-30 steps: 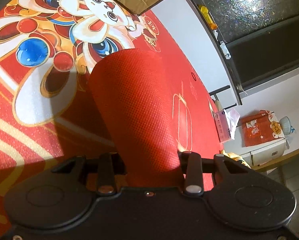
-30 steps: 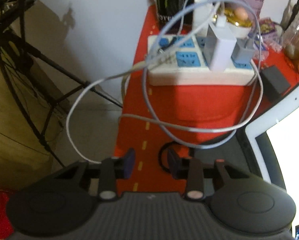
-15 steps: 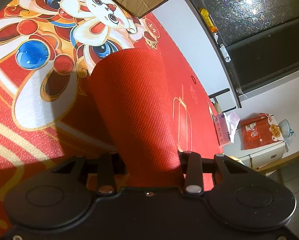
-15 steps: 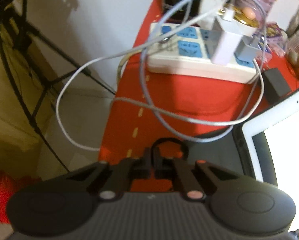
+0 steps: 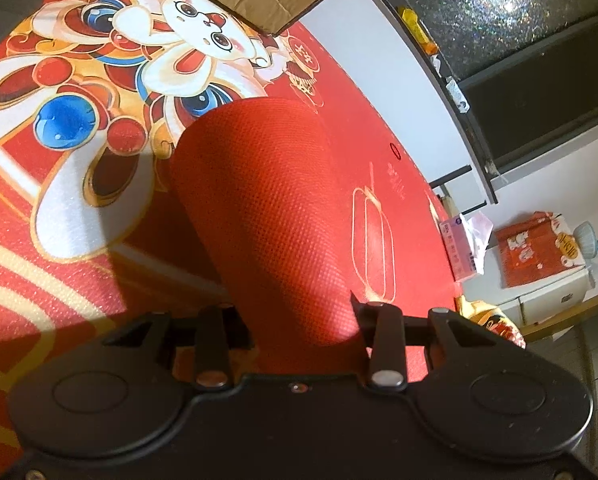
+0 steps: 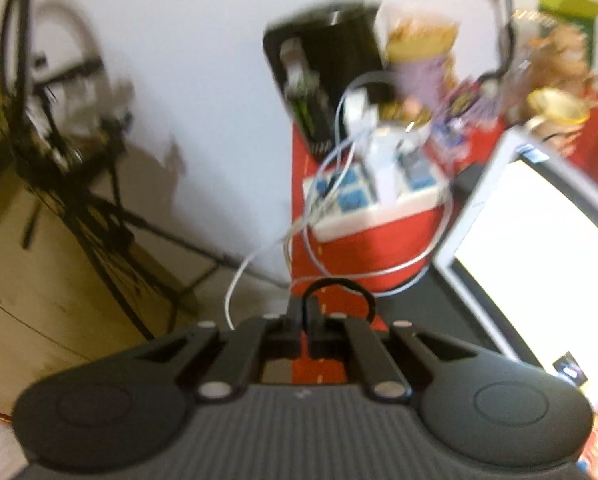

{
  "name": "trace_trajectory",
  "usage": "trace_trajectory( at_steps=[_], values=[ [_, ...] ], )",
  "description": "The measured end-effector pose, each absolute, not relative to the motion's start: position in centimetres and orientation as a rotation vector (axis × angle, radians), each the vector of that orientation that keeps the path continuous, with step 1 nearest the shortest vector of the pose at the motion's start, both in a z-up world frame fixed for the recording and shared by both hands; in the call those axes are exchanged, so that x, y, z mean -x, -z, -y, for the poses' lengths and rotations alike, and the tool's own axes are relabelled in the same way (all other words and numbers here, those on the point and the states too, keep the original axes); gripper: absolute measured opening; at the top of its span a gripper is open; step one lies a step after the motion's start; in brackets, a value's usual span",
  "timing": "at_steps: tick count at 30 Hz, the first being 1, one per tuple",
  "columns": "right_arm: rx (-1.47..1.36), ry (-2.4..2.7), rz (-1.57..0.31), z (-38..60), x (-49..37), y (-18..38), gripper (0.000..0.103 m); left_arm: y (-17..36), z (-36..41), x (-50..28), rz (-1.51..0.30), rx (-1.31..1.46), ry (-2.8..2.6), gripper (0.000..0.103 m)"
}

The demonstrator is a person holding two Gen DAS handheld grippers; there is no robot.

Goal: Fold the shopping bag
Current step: 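Release the strip from the right gripper and swing it away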

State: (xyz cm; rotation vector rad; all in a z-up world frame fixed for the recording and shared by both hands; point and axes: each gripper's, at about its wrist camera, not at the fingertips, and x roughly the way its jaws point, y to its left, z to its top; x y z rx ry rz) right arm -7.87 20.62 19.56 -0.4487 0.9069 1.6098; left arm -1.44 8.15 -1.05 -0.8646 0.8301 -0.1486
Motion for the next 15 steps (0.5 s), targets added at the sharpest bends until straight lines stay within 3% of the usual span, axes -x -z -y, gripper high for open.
trace_trajectory(
  at_steps=[6, 15],
  values=[
    [0.271, -1.407, -0.83, -7.5, 3.1, -24.7, 0.002, 0.6, -8.1, 1.6, -0.85, 0.825, 0.15, 0.037],
    [0.052, -0.893, -0.789, 11.8, -0.7, -24.0, 0.002, -0.2, -7.8, 1.5, -0.881, 0.763, 0.161, 0.038]
  ],
)
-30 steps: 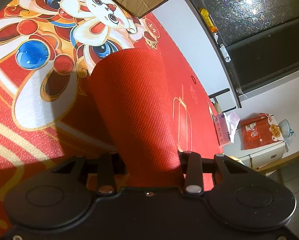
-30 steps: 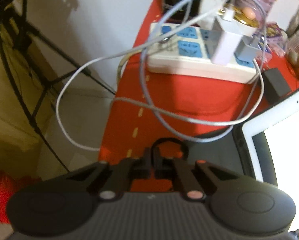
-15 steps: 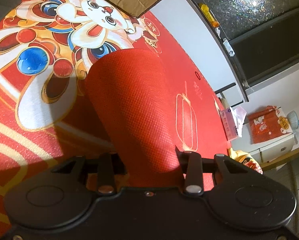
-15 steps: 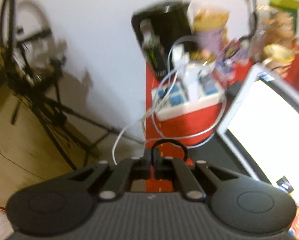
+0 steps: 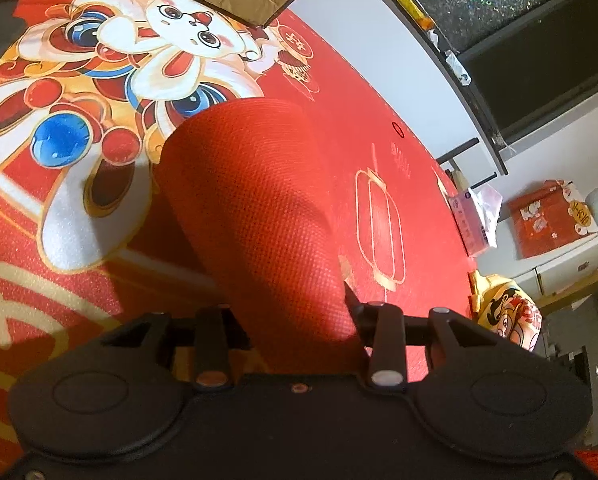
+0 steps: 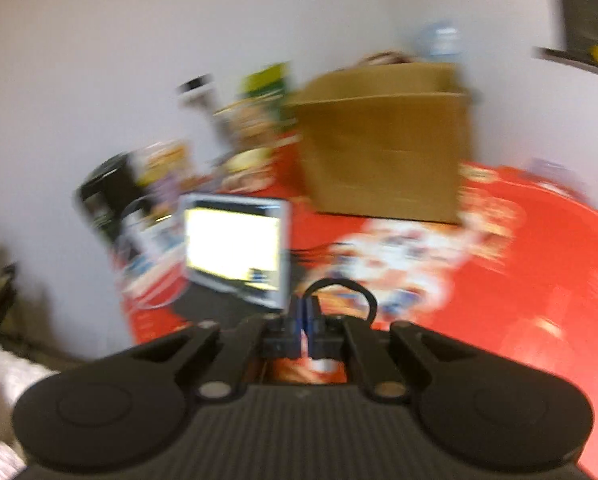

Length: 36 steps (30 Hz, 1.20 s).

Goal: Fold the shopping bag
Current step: 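Release the strip from the right gripper and swing it away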

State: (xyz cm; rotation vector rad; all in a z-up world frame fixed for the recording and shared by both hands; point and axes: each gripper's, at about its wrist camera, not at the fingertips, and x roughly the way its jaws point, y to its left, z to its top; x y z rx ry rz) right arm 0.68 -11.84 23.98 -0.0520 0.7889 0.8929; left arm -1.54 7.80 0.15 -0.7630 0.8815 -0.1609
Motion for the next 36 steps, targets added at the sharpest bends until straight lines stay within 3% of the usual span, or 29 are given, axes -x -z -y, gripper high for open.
trace_trajectory(
  at_steps=[14, 27, 28, 29, 31, 36],
  values=[
    [0.15, -0.533, -0.965, 20.0, -2.4, -7.9, 0.003, -0.9, -7.1, 1.1, -0.932, 0.706, 0.196, 0.037],
    [0.106, -0.425, -0.994, 22.7, -3.8, -4.0, 0.007, -3.5, -6.8, 0.3, -0.895, 0.635, 0.182, 0.037],
    [0.108, -0.427, -0.987, 22.8, -3.8, -3.9, 0.012, -3.5, -6.8, 0.2, -0.896, 0.631, 0.18, 0.037],
    [0.106, -0.423, -0.986, 22.9, -3.8, -4.0, 0.025, -3.6, -6.8, 0.2, -0.896, 0.627, 0.177, 0.037],
    [0.094, -0.41, -0.975, 23.3, -3.8, -4.5, 0.042, -3.8, -6.7, 0.1, -0.894, 0.617, 0.174, 0.037],
    [-0.004, -0.493, -0.93, 25.5, -2.3, -8.7, 0.043, -4.4, -6.7, -0.5, -0.883, 0.598, 0.163, 0.037]
  ],
)
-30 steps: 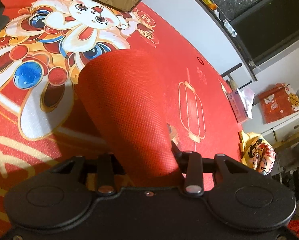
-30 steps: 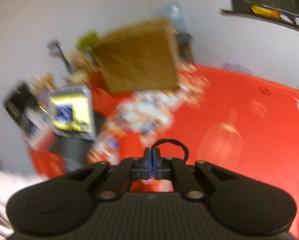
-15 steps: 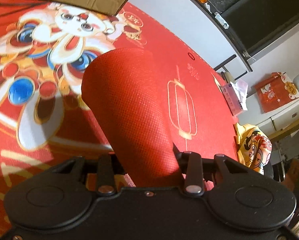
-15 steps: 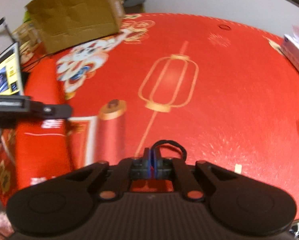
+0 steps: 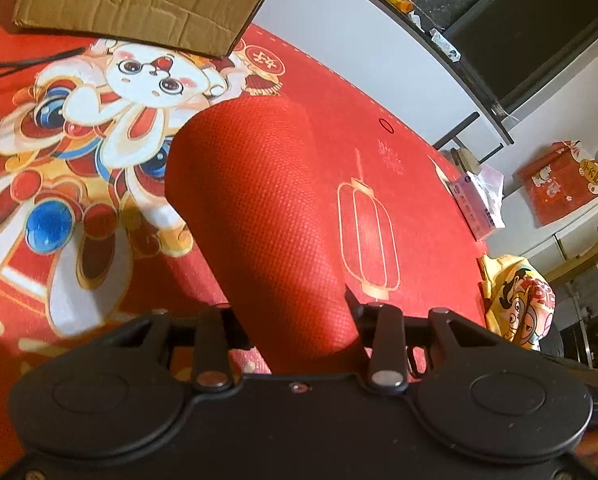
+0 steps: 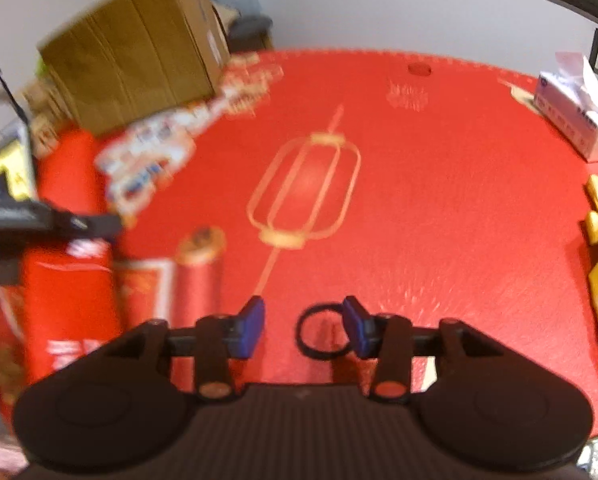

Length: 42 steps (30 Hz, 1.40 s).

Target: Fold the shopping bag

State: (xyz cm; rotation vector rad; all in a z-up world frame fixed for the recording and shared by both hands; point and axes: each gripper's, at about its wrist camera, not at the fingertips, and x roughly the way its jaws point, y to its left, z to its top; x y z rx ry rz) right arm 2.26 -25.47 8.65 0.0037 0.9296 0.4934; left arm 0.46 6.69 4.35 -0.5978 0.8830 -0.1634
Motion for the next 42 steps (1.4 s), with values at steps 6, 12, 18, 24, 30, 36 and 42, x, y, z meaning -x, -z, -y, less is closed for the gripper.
trace_trajectory(
  at_steps=[6, 12, 18, 24, 30, 36, 42],
  values=[
    [0.168, -0.766, -0.906, 21.2, 3.8, -13.2, 0.085, -5.0, -5.7, -1.0, -0.867, 0.57, 0.174, 0.037],
    [0.316, -0.734, -0.986, 16.5, 5.1, -10.0, 0.06, -7.2, -4.1, -1.3, -0.825, 0.495, 0.231, 0.037],
    [0.201, -0.727, -0.909, 17.2, 5.1, -10.8, 0.021, -11.9, -3.7, -1.2, -0.7, 0.452, 0.288, 0.037],
    [0.126, -0.748, -0.625, 18.0, 5.6, -16.2, 0.017, -22.1, -2.8, -1.1, -0.464, 0.325, 0.382, 0.037],
    [0.096, -0.74, -0.396, 18.0, 4.7, -19.7, 0.017, -28.5, -0.7, 0.5, -0.274, 0.161, 0.408, 0.037],
    [0.103, -0.745, -0.188, 17.8, 5.4, -18.4, 0.017, -28.7, 2.5, 4.0, -0.156, -0.02, 0.42, 0.038],
    [0.148, -0.743, -0.252, 16.6, 5.7, -15.0, 0.017, -24.8, 3.1, 4.9, -0.24, -0.004, 0.406, 0.038]
  ],
)
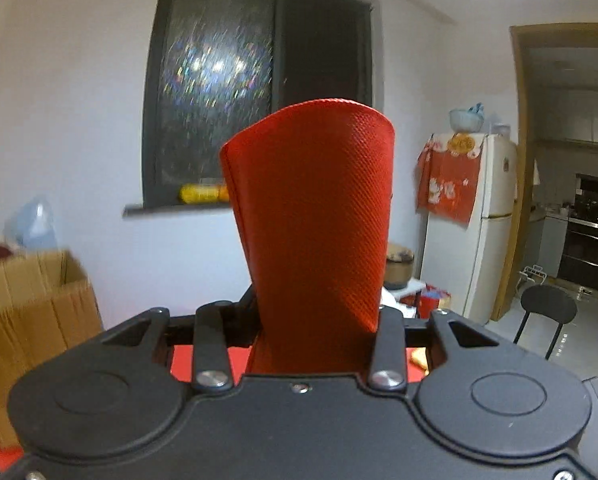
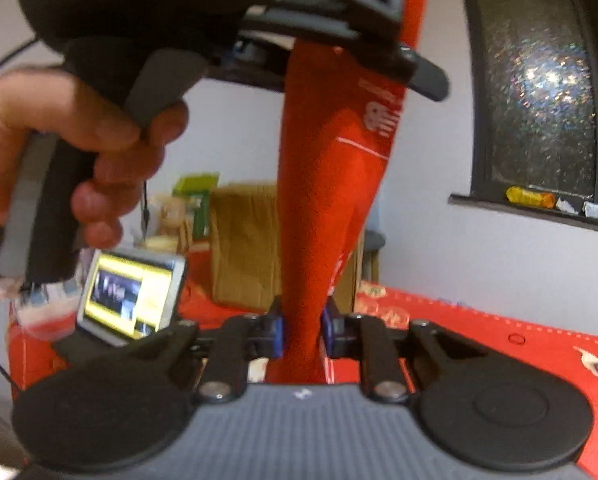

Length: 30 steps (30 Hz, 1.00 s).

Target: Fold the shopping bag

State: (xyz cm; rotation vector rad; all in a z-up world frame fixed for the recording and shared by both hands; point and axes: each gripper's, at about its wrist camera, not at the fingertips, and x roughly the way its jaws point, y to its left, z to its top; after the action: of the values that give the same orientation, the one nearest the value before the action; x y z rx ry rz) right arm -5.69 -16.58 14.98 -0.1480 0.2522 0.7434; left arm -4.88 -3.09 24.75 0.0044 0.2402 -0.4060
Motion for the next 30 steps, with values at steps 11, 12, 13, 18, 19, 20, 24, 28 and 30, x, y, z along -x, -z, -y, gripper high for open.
trace_trajectory(
  at_steps=[11, 12, 13, 18, 19, 20, 24, 28, 30],
  values=[
    [0.294, -0.771, -0.319, 14.0, 6.4, -13.7, 0.017, -22.8, 0.7, 4.8, -0.285, 0.087, 0.304, 0.04],
    [0.303, -0.775, -0.32, 13.8, 6.3, -13.7, 0.017, -22.9, 0.5, 4.8, -0.287, 0.091, 0.298, 0.041],
    [0.311, -0.779, -0.32, 13.7, 6.3, -13.7, 0.017, -22.9, 0.1, 4.7, -0.291, 0.094, 0.295, 0.041],
    [0.344, -0.797, -0.321, 13.3, 6.6, -13.5, 0.017, -23.2, -1.3, 4.3, -0.308, 0.11, 0.278, 0.044],
    [0.348, -0.802, -0.321, 13.2, 6.6, -13.5, 0.017, -23.2, -1.4, 4.2, -0.31, 0.112, 0.277, 0.044],
    [0.349, -0.805, -0.324, 13.2, 6.5, -13.5, 0.017, -23.2, -1.5, 4.1, -0.311, 0.114, 0.275, 0.044],
    [0.354, -0.804, -0.317, 13.1, 6.6, -13.3, 0.017, -23.1, -1.9, 4.0, -0.311, 0.118, 0.292, 0.043],
    [0.35, -0.801, -0.311, 13.5, 6.9, -13.1, 0.017, -22.9, -1.4, 4.8, -0.285, 0.072, 0.343, 0.038],
    [0.337, -0.803, -0.315, 13.8, 7.0, -13.1, 0.017, -22.8, -1.2, 5.5, -0.267, 0.043, 0.361, 0.038]
  ],
)
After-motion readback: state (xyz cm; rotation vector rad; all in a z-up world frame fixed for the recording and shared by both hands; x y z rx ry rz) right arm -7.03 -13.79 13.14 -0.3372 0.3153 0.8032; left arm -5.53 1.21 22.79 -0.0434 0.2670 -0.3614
